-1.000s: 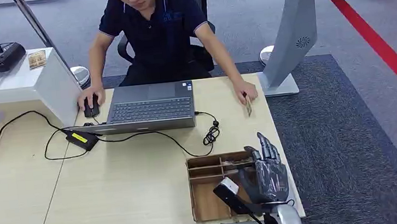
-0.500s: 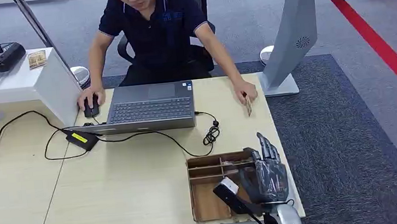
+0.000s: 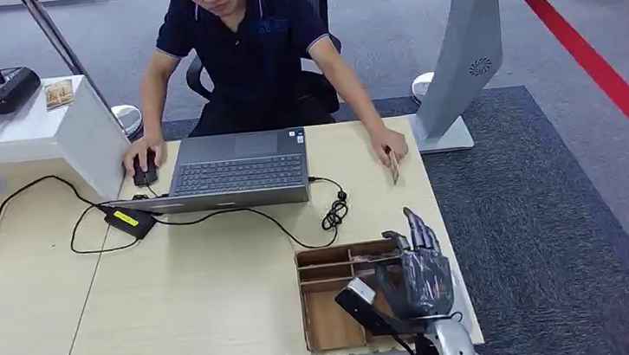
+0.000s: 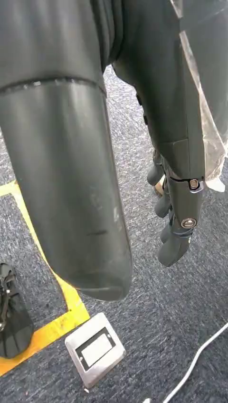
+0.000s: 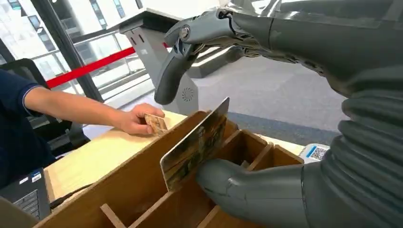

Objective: Pass the card to the sensor for recognition and then transmit it.

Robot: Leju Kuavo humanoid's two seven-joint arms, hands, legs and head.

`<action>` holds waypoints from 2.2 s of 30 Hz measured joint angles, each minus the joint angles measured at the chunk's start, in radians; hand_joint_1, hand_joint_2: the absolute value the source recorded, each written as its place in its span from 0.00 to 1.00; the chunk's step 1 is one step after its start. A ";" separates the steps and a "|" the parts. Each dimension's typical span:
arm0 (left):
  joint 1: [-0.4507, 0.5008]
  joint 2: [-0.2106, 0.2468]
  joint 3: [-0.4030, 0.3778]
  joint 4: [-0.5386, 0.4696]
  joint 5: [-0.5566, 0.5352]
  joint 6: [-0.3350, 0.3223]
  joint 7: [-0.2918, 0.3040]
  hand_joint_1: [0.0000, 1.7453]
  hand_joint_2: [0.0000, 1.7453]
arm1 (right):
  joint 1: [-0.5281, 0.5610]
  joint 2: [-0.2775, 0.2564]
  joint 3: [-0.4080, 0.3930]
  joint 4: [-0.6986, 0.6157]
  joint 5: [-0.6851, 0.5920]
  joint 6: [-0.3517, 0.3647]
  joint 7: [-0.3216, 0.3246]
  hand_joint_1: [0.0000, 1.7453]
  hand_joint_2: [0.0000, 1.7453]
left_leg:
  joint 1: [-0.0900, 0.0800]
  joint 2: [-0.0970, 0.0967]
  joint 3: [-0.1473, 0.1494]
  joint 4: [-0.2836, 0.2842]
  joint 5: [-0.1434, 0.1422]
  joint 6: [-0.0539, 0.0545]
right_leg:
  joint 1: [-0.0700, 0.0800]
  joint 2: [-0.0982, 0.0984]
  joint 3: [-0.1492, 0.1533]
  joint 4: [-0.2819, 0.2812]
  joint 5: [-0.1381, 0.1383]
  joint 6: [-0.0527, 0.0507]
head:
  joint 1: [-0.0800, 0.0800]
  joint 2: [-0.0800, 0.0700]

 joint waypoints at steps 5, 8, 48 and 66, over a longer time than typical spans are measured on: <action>0.000 0.000 0.000 0.000 0.000 0.000 0.000 0.00 0.00 | 0.000 0.002 0.000 0.000 -0.001 0.000 -0.002 0.43 1.00 | 0.000 0.000 0.000 0.000 0.000 0.000 | 0.000 0.000 0.000 0.000 0.000 0.000 | 0.000 0.000; 0.000 0.000 0.000 0.000 0.000 0.000 0.000 0.00 0.00 | 0.000 0.002 0.000 0.000 -0.001 0.000 -0.002 0.46 1.00 | 0.000 0.000 0.000 0.000 0.000 0.000 | 0.000 0.000 0.000 0.000 0.000 0.000 | 0.000 0.000; 0.002 0.000 0.000 0.000 0.016 0.000 0.001 0.00 0.00 | 0.027 0.000 -0.033 -0.079 0.071 -0.002 -0.005 1.00 1.00 | 0.000 0.000 0.000 0.000 0.000 0.000 | 0.000 0.000 0.000 0.000 0.000 0.000 | 0.000 0.000; 0.005 0.004 0.005 0.001 0.039 0.009 0.005 0.00 0.00 | 0.125 -0.034 -0.190 -0.547 0.205 -0.003 0.031 1.00 1.00 | 0.000 0.000 0.000 0.000 0.000 0.000 | 0.000 0.000 -0.001 0.000 0.000 0.000 | 0.000 0.000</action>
